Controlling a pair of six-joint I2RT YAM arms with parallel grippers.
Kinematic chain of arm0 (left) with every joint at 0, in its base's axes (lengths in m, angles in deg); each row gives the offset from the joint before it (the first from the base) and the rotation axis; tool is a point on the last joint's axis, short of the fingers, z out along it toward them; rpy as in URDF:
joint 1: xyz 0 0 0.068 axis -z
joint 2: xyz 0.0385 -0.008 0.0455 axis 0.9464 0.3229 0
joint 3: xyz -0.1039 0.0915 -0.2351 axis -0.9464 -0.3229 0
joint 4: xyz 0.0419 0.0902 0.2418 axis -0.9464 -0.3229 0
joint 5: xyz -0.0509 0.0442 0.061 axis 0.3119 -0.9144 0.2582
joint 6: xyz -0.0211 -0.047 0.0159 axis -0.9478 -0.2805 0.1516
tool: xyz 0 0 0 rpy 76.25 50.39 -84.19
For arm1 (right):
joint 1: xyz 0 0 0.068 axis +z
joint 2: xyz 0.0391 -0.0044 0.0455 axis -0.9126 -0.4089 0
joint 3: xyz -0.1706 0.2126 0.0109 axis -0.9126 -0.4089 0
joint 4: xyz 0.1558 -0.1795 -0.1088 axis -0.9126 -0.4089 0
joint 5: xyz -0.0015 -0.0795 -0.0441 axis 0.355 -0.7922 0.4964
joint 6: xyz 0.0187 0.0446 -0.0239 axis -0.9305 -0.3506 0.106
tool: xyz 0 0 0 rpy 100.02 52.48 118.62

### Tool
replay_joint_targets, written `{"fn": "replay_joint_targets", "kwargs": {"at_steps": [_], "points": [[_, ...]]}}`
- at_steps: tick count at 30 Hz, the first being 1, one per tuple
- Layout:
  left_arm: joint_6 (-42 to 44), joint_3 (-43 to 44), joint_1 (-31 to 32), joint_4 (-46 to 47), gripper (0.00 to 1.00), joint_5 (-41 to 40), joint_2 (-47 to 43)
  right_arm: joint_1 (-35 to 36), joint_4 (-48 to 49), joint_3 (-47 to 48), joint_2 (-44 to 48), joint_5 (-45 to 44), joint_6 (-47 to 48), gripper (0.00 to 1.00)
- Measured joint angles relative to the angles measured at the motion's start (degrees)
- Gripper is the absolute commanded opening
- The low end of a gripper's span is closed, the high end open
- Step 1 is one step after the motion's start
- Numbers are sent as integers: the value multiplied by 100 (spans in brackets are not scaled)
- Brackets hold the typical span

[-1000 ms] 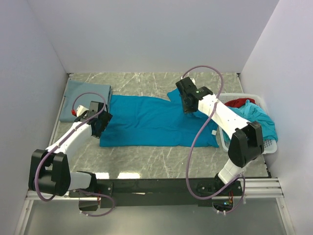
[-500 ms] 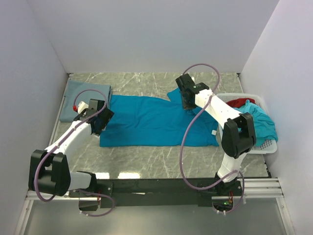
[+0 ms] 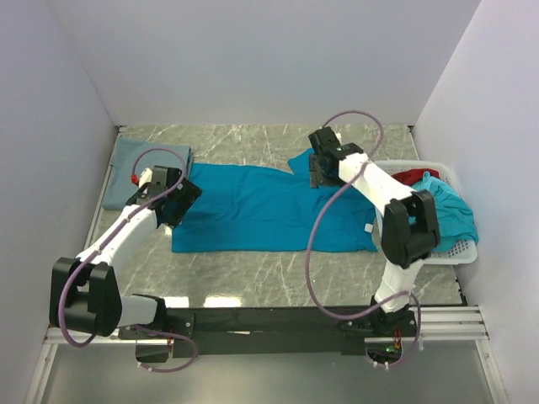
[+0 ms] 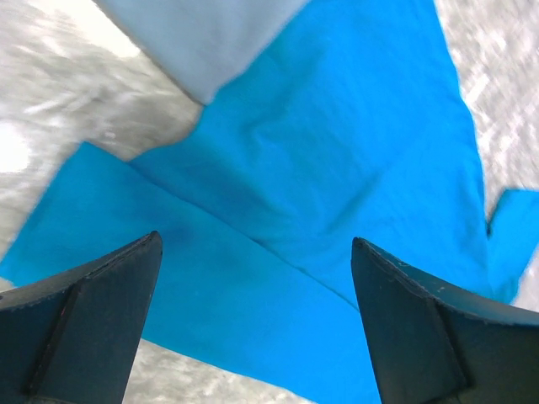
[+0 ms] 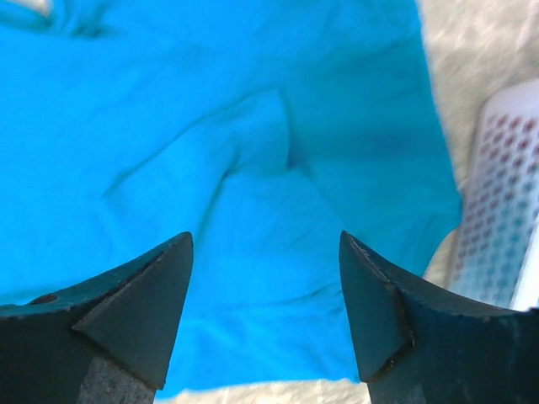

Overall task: Fold and stack the t-shirts
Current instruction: Fold the tshirt

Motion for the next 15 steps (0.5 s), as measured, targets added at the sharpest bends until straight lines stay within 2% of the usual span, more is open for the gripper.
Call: {"fn": "replay_joint_targets", "kwargs": {"at_steps": [6, 15], "points": [[155, -90, 2, 570, 100, 717, 236, 0, 450, -1224, 940, 695, -212, 78], [466, -603, 48, 1919, 99, 2326, 1200, -22, 1051, -2522, 1038, 1290, -562, 79]]}}
